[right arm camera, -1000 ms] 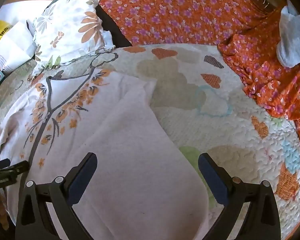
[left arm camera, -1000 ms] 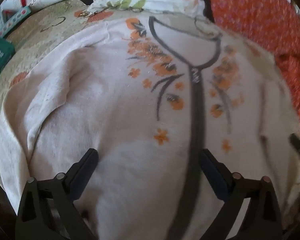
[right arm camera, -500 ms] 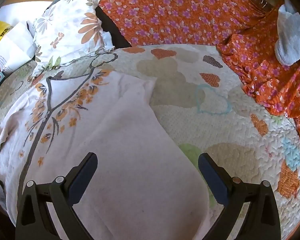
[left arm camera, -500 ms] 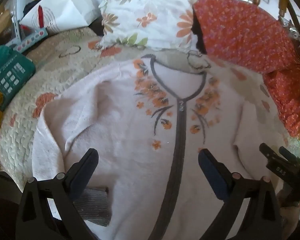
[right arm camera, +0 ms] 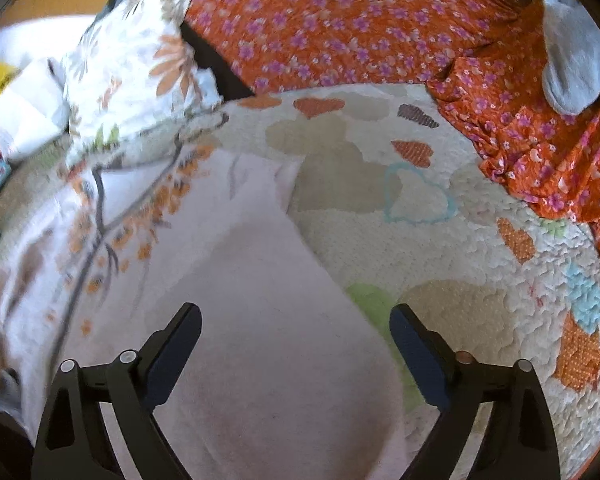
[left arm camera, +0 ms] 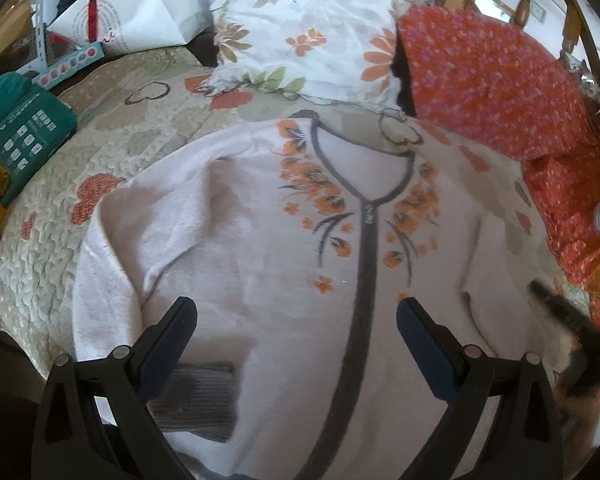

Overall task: Fold small clothes
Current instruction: 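Move the right tool toward the grey cuff of the white cardigan sleeve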

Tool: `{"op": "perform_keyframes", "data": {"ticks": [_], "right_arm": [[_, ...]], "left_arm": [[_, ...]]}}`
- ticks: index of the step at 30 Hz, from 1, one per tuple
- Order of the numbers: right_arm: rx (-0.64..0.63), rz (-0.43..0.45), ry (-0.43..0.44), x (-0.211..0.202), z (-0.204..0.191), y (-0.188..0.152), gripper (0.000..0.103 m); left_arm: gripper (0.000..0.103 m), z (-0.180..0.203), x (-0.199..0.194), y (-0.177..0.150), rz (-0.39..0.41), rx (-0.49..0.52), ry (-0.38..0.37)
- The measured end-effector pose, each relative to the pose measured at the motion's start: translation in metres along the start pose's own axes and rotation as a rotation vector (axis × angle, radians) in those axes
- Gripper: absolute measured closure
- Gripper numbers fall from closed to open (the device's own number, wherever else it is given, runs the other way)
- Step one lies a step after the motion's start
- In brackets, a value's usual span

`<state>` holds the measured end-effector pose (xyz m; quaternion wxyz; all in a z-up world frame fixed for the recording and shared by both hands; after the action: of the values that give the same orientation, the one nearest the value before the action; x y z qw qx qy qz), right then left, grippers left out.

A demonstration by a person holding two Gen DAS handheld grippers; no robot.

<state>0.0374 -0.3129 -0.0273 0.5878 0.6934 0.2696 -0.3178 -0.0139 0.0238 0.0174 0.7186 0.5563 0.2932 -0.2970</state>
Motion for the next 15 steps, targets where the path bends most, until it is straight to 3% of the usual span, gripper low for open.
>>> {"op": "perform_keyframes", "data": {"ticks": [4, 8, 10, 15], "right_arm": [[0.051, 0.022, -0.021, -0.01, 0.036, 0.035, 0.009], [0.06, -0.036, -0.004, 0.015, 0.057, 0.059, 0.011], [0.037, -0.072, 0.004, 0.033, 0.056, 0.064, 0.018], [0.041, -0.152, 0.173, 0.072, 0.024, 0.061, 0.023]], "left_arm": [[0.003, -0.007, 0.003, -0.001, 0.003, -0.006, 0.004], [0.003, -0.003, 0.01, -0.002, -0.012, -0.012, -0.019], [0.003, 0.0, 0.012, -0.004, -0.019, -0.001, -0.02], [0.003, 0.005, 0.019, -0.003, -0.029, 0.011, -0.031]]}}
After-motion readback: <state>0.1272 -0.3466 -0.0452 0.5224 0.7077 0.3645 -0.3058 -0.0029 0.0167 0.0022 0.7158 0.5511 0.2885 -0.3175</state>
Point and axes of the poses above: each gripper's, at about its wrist camera, not at the fingertips, and x roughly the way its jaws point, z to its right, y to its top, the point moved 10 cm from there along x, roughly the way its jaws point, and after that the axes turned 4 degrees about -y, right-handed, at the moved point
